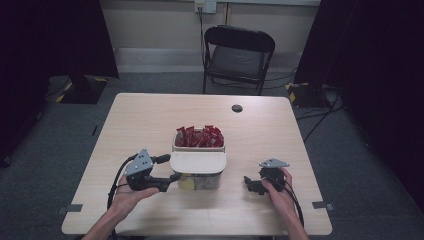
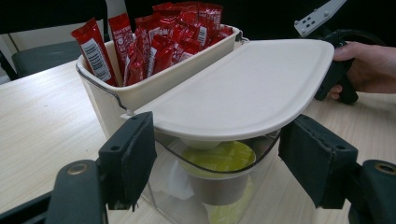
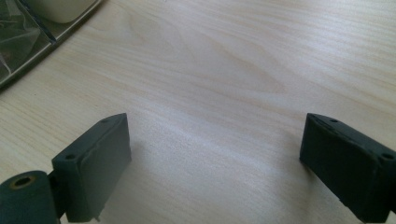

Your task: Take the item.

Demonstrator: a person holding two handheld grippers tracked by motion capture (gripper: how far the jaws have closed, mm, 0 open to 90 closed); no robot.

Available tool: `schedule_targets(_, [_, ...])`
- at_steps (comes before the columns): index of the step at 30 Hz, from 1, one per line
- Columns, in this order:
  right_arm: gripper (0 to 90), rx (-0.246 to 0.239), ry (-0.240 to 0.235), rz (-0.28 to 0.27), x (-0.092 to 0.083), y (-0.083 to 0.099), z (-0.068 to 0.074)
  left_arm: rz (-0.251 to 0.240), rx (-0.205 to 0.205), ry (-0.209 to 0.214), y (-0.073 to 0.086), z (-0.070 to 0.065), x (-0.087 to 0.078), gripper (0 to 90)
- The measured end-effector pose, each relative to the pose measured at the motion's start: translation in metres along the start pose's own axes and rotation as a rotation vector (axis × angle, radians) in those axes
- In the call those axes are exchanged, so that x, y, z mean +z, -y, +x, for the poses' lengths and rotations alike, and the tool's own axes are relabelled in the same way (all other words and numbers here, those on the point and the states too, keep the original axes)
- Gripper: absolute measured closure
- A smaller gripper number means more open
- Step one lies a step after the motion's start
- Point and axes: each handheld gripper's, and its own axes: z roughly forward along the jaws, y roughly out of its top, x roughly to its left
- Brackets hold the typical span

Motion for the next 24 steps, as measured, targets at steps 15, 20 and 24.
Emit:
schedule_targets(15, [8.1, 0.0, 0.0, 0.0, 0.0, 0.0, 0.0, -0.003, -0.002, 0.003, -0.0048, 0.0033, 0.0015, 25.9])
schedule_targets(20, [8.1, 0.0, 0.0, 0.0, 0.0, 0.0, 0.0, -0.005, -0.005, 0.002, -0.005, 0.0031, 0.0015, 25.9])
schedule_targets(24, [8.1, 0.0, 0.0, 0.0, 0.0, 0.0, 0.0, -0.013, -0.013, 0.007, -0.0064, 0.0038, 0.0022, 25.7])
